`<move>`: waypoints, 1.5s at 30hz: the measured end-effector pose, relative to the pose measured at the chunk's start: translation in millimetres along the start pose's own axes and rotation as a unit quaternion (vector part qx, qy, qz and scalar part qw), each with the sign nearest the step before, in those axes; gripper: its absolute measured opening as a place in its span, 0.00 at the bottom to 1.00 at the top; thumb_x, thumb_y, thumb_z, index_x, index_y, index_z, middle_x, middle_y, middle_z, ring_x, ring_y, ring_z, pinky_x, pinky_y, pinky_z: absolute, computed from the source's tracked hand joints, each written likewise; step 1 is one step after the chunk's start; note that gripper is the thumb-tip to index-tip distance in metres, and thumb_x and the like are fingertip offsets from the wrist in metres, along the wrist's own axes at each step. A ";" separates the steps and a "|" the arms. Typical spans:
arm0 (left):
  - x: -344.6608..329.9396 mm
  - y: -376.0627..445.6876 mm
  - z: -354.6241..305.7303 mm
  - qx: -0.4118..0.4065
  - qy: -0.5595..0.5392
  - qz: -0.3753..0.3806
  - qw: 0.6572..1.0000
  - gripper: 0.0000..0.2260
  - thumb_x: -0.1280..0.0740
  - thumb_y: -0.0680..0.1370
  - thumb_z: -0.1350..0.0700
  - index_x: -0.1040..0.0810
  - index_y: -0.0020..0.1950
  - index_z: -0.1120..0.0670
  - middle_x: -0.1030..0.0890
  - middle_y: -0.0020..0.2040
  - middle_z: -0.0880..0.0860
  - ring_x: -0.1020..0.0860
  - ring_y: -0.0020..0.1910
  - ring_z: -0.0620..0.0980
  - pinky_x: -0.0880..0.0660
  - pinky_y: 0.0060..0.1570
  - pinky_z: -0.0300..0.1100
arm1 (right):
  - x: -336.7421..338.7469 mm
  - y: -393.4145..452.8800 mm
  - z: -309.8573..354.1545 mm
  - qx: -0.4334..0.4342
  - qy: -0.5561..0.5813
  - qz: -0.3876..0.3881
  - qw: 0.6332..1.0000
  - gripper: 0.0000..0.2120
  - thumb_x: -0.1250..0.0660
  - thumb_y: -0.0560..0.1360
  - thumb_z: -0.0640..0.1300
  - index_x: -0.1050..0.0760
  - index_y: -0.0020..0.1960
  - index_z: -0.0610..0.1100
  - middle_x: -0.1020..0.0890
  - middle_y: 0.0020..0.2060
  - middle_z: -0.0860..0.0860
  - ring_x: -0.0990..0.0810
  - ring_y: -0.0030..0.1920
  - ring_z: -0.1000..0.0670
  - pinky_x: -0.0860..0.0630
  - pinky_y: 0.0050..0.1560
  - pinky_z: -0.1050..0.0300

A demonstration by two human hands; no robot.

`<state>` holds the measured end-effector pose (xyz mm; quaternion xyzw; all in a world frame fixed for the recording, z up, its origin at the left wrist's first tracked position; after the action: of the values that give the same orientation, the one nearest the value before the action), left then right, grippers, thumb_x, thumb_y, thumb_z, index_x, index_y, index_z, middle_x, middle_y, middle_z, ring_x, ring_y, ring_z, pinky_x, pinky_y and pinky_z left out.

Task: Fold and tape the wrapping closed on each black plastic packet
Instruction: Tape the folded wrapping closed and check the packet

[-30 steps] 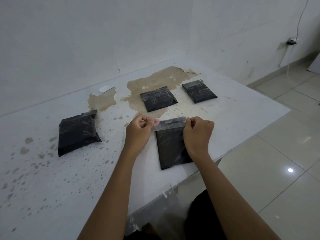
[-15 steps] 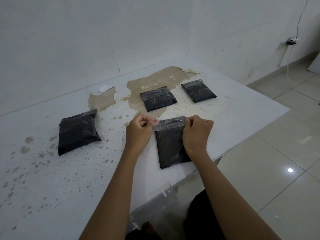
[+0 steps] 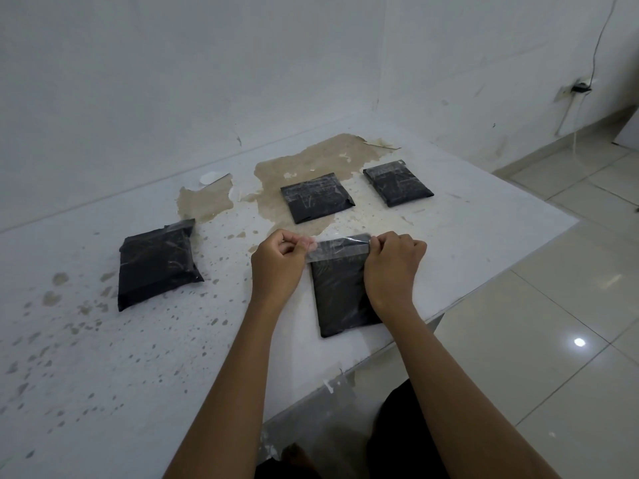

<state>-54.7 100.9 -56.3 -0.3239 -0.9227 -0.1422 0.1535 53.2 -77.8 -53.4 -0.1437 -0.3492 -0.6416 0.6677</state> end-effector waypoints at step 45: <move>5.0 -1.1 -3.3 0.035 0.038 0.003 0.999 0.09 0.31 0.82 0.50 0.18 0.52 0.56 0.16 0.46 0.48 0.19 0.46 0.43 0.27 0.43 0.32 | -0.2 1.0 2.8 0.013 -0.087 0.018 0.996 0.15 0.47 0.85 0.46 0.23 0.59 0.43 0.21 0.53 0.46 0.38 0.51 0.50 0.36 0.57 0.56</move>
<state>-58.5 101.6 -51.6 -0.3157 -0.9196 -0.1210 0.2000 53.3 -75.8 -51.2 -0.1966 -0.4121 -0.6094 0.6482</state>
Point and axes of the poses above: each hand's wrist, its own y-axis towards the middle knuckle, its own x-axis out of the back of the hand, z = x × y, the point moved 6 cm from there along y, towards the middle knuckle
